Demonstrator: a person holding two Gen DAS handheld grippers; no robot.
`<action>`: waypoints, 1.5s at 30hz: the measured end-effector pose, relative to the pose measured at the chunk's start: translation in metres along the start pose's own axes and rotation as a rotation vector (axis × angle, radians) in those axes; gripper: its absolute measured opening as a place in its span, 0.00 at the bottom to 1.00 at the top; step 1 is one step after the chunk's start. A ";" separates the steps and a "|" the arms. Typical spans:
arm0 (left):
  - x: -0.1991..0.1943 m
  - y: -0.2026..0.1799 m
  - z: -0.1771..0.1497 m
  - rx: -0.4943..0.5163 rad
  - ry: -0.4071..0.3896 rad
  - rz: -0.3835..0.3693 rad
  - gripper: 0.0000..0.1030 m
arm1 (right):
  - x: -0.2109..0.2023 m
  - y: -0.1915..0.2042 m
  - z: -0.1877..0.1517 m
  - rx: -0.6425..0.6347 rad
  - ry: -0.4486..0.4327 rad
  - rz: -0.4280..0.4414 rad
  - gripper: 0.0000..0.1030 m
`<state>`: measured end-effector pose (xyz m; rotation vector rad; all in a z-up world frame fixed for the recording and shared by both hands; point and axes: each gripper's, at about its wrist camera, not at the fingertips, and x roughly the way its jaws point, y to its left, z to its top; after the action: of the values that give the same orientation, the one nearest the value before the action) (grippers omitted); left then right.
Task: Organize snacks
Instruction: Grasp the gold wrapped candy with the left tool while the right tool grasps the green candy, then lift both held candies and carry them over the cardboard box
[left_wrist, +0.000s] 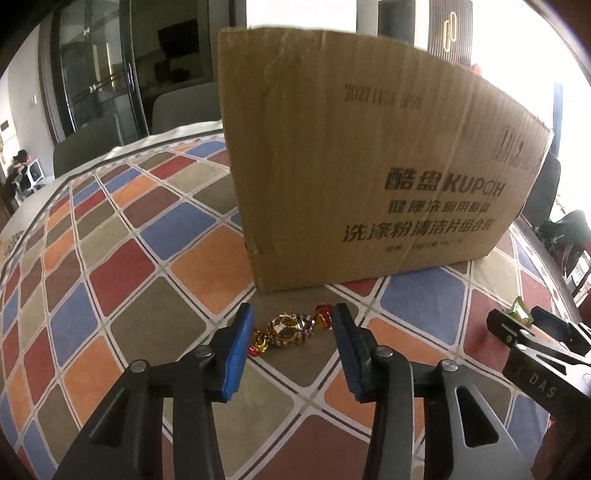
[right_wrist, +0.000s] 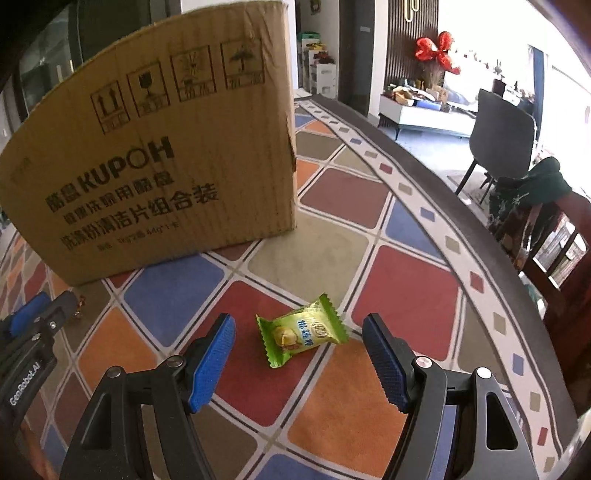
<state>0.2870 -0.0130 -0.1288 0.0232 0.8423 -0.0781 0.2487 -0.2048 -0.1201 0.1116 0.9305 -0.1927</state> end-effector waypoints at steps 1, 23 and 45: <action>0.002 0.001 0.000 -0.003 0.004 -0.005 0.40 | 0.000 0.000 0.000 -0.003 -0.004 -0.003 0.70; -0.008 -0.014 -0.005 -0.015 0.050 -0.088 0.25 | -0.008 0.000 0.002 -0.020 -0.040 0.061 0.30; -0.118 -0.023 0.006 0.008 -0.148 -0.090 0.25 | -0.097 0.013 0.004 -0.081 -0.187 0.157 0.30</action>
<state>0.2112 -0.0296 -0.0370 -0.0123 0.6950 -0.1658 0.1985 -0.1820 -0.0393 0.0894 0.7383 -0.0188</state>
